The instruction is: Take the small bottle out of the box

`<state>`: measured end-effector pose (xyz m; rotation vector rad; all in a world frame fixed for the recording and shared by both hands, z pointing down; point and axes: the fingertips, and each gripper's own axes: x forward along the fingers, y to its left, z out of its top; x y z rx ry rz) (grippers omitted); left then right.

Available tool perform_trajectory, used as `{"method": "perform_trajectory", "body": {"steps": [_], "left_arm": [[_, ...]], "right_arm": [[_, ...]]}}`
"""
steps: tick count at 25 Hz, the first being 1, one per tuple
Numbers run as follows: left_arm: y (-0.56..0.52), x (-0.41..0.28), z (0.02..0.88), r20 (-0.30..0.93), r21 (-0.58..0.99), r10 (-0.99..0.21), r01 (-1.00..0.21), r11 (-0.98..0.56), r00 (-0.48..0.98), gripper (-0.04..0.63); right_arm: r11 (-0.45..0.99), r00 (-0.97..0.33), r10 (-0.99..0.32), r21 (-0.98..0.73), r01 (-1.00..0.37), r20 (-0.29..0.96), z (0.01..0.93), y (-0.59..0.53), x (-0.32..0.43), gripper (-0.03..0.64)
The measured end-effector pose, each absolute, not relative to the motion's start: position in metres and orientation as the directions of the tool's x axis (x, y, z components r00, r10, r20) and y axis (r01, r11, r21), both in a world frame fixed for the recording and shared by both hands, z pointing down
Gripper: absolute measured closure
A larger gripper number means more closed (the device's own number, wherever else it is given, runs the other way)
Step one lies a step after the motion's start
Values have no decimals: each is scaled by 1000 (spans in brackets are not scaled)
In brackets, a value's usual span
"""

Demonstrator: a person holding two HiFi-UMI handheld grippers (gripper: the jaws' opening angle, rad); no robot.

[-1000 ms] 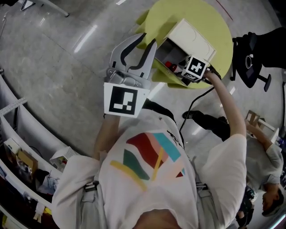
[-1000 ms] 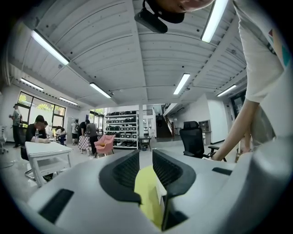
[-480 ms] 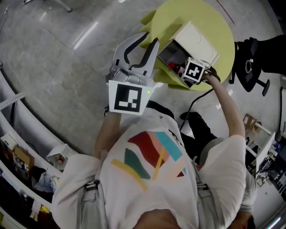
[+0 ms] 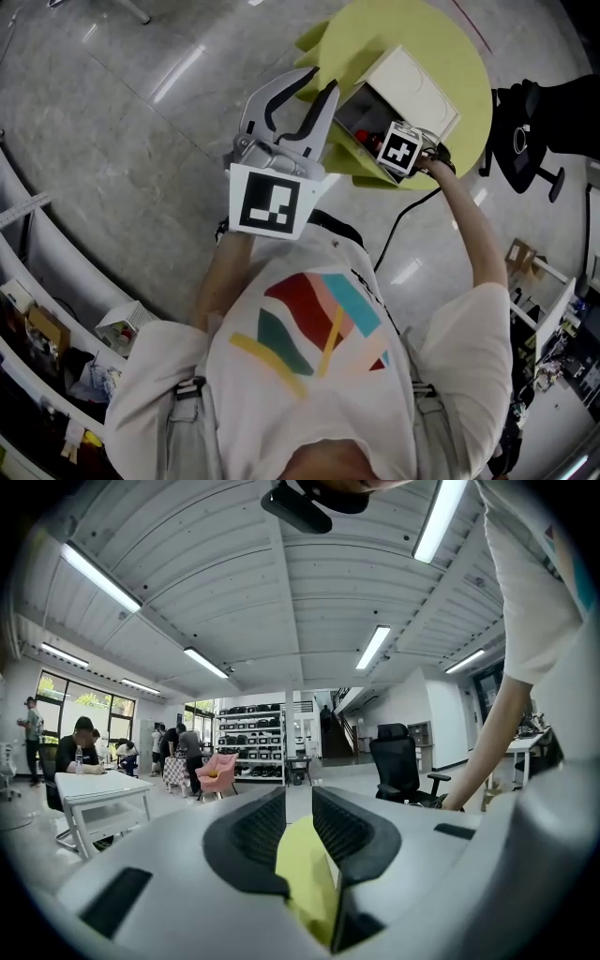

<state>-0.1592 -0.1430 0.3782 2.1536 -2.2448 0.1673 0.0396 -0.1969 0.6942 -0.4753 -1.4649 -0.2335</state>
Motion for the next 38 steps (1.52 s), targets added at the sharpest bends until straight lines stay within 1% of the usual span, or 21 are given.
{"method": "perform_trajectory", "body": {"steps": [5,14,22,25,30,35,38], "left_arm": [[-142,-160,379,96,-57,-994,-998,40,-45,518],[-146,-159,380,104,-57,-994,-998,29,-35,518],[-150,-151,382,126,-61,-992,-998,-5,-3,518],[-150,-149,378,112,-54,-994,-999,-5,-1,518],[-155,-145,372,87,16,-996,-1000,-22,24,518],[-157,-142,362,78,-10,-996,-999,-30,29,518],[-160,-138,354,63,-20,-997,-999,-47,46,518]], "right_arm": [[895,114,105,-144,423,988,696,-201,42,399],[892,96,119,-149,427,988,697,-198,38,402],[903,51,115,-126,410,992,696,-199,35,403],[923,36,111,-116,366,993,696,-201,36,403],[950,-9,103,-96,298,995,699,-203,31,402],[986,-81,82,-69,149,993,695,-208,27,402],[993,-138,69,-55,105,988,685,-208,17,402]]}}
